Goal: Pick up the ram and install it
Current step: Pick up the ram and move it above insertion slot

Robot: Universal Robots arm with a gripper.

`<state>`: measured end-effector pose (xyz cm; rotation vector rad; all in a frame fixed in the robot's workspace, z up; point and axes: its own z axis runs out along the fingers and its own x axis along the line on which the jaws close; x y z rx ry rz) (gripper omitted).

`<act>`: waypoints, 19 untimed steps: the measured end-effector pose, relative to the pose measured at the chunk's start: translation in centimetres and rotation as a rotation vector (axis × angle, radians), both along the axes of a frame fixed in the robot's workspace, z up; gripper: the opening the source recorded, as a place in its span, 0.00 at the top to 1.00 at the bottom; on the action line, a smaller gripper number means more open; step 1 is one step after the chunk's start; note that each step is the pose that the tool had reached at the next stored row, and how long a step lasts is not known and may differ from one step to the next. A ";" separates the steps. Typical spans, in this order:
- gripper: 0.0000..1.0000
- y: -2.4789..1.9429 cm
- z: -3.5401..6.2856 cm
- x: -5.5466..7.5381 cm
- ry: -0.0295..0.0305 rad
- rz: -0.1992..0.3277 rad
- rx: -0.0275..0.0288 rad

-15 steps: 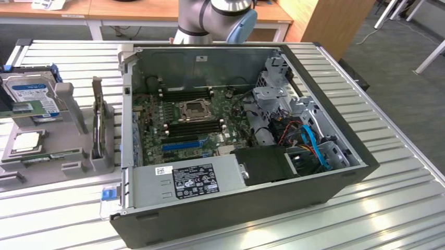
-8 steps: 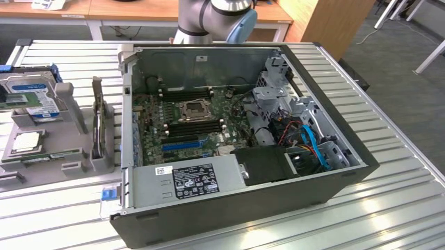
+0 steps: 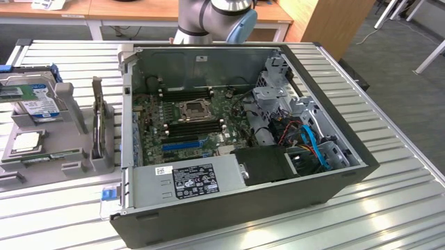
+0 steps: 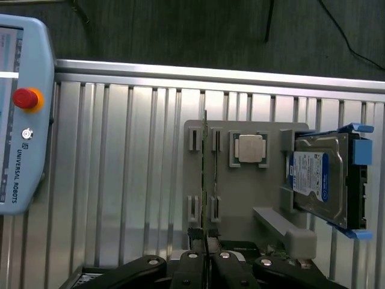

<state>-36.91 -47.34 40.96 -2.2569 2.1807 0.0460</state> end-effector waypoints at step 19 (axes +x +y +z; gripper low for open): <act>0.88 -0.01 0.10 1.7 0.0057 0.000 0.0000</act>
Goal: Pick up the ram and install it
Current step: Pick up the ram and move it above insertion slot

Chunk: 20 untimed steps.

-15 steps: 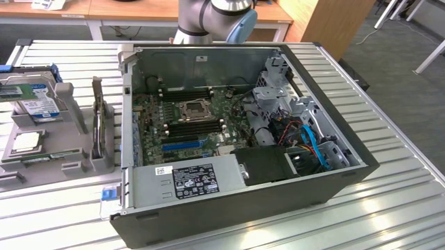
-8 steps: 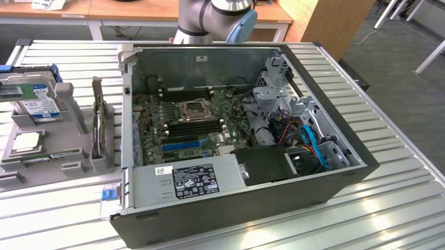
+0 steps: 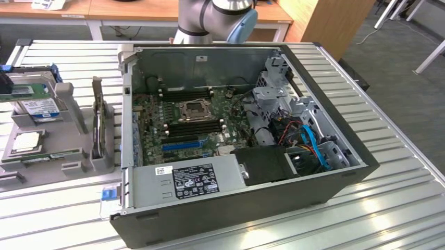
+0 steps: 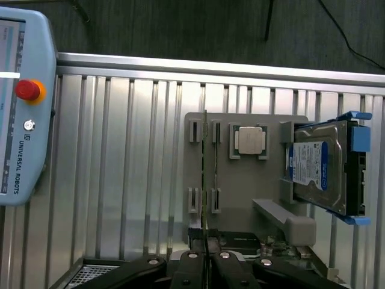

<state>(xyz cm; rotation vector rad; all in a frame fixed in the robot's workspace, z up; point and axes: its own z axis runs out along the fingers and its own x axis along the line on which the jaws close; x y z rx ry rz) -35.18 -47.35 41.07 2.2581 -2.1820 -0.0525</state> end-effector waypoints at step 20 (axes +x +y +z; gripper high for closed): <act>0.88 -0.03 0.00 4.9 0.0169 0.000 0.0000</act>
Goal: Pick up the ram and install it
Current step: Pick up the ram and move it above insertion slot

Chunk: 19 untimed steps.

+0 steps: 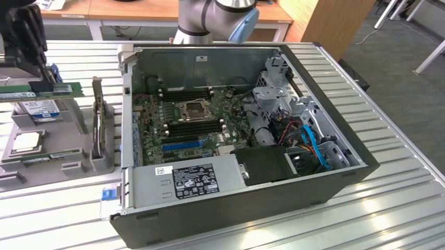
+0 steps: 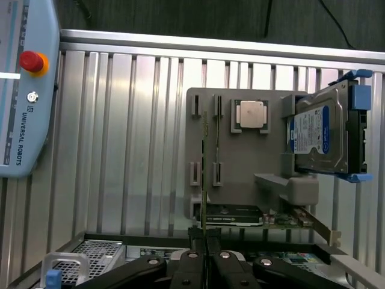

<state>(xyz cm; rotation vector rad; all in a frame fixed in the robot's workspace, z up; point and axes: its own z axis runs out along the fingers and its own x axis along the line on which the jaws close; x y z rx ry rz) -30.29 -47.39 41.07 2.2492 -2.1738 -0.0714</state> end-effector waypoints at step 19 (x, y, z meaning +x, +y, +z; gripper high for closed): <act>0.88 -0.02 0.00 4.8 0.0086 0.000 0.0000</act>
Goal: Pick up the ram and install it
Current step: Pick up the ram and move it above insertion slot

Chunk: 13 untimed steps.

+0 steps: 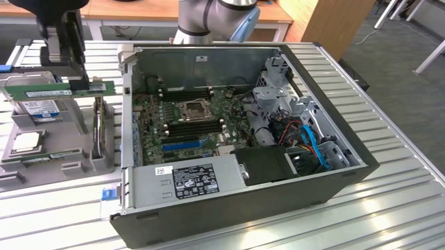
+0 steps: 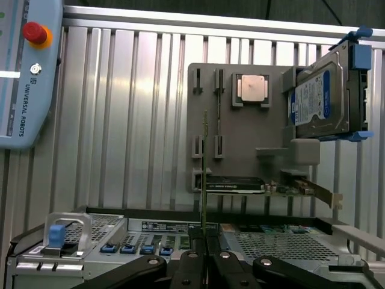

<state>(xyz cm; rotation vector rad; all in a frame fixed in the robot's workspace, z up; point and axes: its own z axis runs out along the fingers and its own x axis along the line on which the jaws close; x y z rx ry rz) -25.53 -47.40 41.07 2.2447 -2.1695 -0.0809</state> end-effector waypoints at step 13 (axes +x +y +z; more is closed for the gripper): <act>0.88 -0.01 0.01 4.3 0.0094 0.000 -0.0002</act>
